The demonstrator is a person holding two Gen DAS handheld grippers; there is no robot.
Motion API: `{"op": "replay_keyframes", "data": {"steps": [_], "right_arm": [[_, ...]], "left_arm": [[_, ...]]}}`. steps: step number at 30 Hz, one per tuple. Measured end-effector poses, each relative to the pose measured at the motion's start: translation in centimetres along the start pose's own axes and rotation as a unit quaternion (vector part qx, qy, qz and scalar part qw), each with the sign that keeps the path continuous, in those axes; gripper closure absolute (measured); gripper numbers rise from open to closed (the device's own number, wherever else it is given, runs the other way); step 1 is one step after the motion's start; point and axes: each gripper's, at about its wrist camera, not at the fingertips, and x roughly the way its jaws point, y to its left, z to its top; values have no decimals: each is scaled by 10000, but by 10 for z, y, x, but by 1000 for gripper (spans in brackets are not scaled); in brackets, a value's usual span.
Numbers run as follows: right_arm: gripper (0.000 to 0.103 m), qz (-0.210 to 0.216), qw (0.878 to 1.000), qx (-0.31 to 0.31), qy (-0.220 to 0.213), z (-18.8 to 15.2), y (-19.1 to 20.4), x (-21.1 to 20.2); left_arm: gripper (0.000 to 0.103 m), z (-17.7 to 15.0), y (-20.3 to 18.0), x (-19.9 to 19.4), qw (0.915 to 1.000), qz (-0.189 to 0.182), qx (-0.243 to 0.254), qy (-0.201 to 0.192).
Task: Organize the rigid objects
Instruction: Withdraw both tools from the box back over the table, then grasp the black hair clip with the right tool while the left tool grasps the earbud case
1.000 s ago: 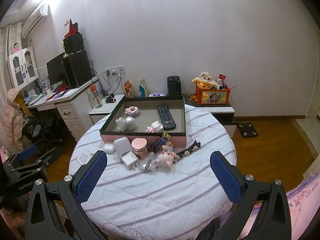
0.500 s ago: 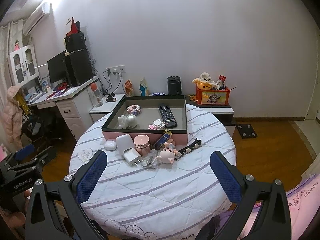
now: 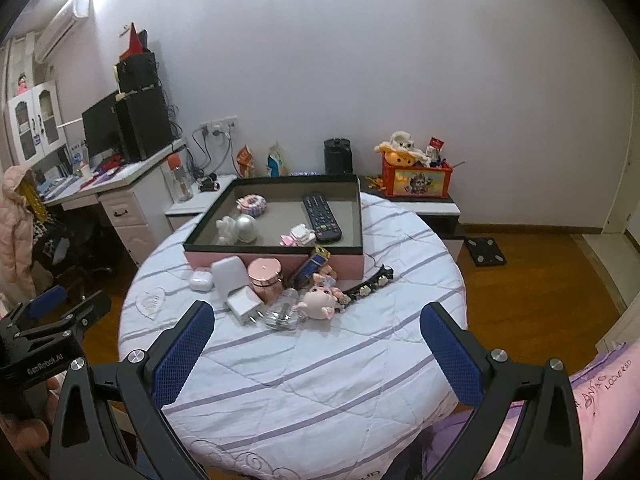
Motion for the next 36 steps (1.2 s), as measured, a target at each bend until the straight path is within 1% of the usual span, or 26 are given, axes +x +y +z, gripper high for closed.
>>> {"op": "replay_keyframes", "data": {"steps": [4,7,17,24,30,34,36], "right_arm": [[0,-60,9998,46,196,-1,-6,19],[0,-99,9994,59,329,-2,-8,33],[0,-228,9961,110,847,-5,-19,91],[0,-316,9936,195,1068,-3,-31,123],[0,-446,9911,231,1230,-2,-44,147],[0,-534,9893,333,1319,-3,-53,161],[0,-567,9879,446,1375,-4,-60,169]], "left_arm": [[0,-1,-1,33,9999,47,74,140],[0,-1,-1,65,9992,169,190,294],[0,5,5,154,9966,214,292,741],[0,6,1,195,9938,214,434,1002],[0,5,4,223,9899,199,305,1368],[1,8,7,228,9899,166,249,1385],[2,10,9,230,9903,157,221,1365]]}}
